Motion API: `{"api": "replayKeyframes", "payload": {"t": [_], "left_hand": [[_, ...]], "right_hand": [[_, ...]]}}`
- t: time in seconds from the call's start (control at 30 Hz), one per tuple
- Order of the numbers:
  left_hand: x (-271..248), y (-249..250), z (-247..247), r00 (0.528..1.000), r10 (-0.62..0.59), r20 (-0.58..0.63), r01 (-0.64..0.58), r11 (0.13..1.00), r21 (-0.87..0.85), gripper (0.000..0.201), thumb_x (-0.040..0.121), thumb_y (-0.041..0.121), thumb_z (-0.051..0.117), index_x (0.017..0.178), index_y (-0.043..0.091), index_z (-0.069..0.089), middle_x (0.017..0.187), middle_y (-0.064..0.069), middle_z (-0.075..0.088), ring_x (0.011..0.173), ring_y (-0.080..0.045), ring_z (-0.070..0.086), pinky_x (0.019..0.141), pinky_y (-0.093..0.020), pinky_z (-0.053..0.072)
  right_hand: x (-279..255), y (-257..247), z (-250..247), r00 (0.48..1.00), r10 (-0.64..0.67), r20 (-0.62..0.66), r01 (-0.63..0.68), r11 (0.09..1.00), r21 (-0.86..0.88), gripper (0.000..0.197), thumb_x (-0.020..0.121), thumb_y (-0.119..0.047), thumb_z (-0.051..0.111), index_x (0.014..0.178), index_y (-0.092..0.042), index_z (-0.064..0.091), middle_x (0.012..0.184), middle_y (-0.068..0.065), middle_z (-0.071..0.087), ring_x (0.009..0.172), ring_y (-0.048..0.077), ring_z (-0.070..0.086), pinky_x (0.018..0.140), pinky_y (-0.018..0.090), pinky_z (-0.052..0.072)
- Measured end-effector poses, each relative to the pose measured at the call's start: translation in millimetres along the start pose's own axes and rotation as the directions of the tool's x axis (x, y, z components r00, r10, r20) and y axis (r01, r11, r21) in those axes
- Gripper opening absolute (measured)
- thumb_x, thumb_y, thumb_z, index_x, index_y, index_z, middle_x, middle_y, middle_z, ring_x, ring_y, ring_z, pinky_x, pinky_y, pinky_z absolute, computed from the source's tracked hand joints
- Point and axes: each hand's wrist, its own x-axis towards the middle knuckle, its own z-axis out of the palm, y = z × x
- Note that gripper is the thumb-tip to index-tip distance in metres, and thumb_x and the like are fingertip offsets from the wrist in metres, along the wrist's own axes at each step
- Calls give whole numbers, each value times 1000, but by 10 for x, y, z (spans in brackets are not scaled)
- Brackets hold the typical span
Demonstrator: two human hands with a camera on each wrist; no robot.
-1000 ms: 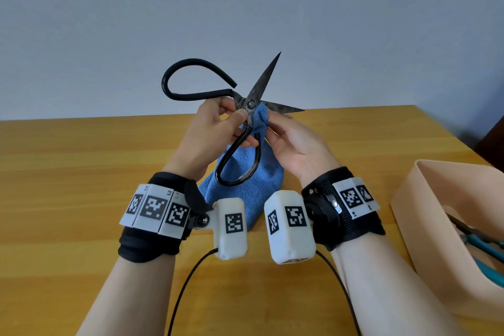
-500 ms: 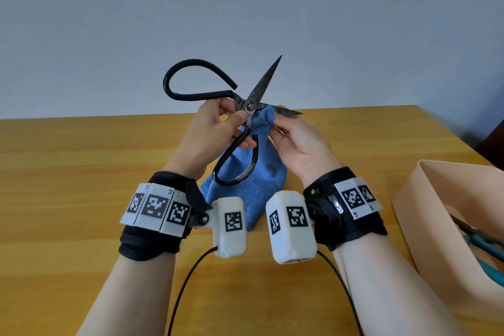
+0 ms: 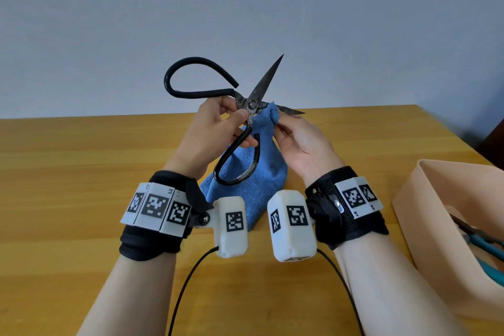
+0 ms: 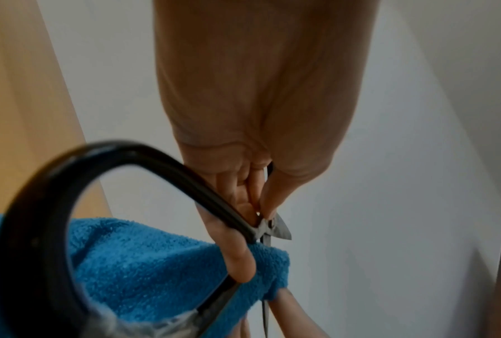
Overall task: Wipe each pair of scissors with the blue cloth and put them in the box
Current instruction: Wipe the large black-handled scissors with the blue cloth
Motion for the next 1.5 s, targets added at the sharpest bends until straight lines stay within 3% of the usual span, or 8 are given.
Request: {"api": "replayKeyframes", "payload": {"t": [0.17,0.4,0.57,0.87,1.03,1.2,1.37,1.5], "left_hand": [[-6,-11,-13,1000,6,1,-6,1000,10,12,102,15,54,100,9,44,84,-15,68,62,-21,72,64,-26,58],[-9,-1,-15,1000,3,-4,-3,1000,11,12,102,15,53,101,8,44,77,-21,70,57,-19,70,62,-25,56],[-18,6,-31,1000,2,-9,-2,999,34,12,102,18,54,96,14,45,72,-16,74,59,-20,68,62,-24,54],[-3,-19,-73,994,21,-104,-22,1000,-13,9,102,14,54,104,9,47,83,-8,63,61,-22,71,65,-30,57],[39,-52,-191,973,15,-230,-36,995,-90,9,102,13,53,103,10,43,99,-20,58,57,-19,68,57,-25,53],[51,-72,-234,969,9,-249,-37,993,-110,10,102,14,54,101,12,44,98,-16,57,59,-21,68,59,-26,53],[48,-61,-211,972,9,-235,-37,993,-113,9,101,13,54,102,11,44,84,-11,60,59,-22,67,60,-28,53],[35,-36,-190,970,3,-241,-36,991,-132,9,101,14,54,99,14,45,67,-3,64,62,-25,66,63,-30,53]], "right_hand": [[23,27,-14,1000,-17,13,17,1000,-21,26,90,14,55,115,6,58,93,17,64,89,27,66,85,31,57],[12,10,-14,999,-25,-34,26,1000,18,30,89,16,56,115,2,55,91,16,64,84,24,67,83,31,58],[20,37,-26,997,-31,-77,28,999,-42,45,90,12,58,133,15,47,105,19,62,96,27,66,91,34,57],[-26,-71,5,999,-32,20,34,995,-95,18,88,14,51,96,-1,55,91,15,59,85,22,65,91,34,57],[-106,-102,-73,999,-22,47,39,917,-396,49,81,23,55,122,-4,54,100,17,70,85,23,69,84,31,59],[-118,-88,-120,996,-77,-41,31,750,-661,43,81,-3,77,118,-11,56,103,6,72,83,15,70,64,25,54],[-79,-87,-94,988,-103,-111,21,817,-576,30,89,-8,70,115,-4,56,88,6,64,66,11,63,62,25,59],[-100,-173,-36,995,-81,-57,64,963,-261,13,92,-2,63,101,-6,54,80,7,57,62,14,62,56,23,55]]}}
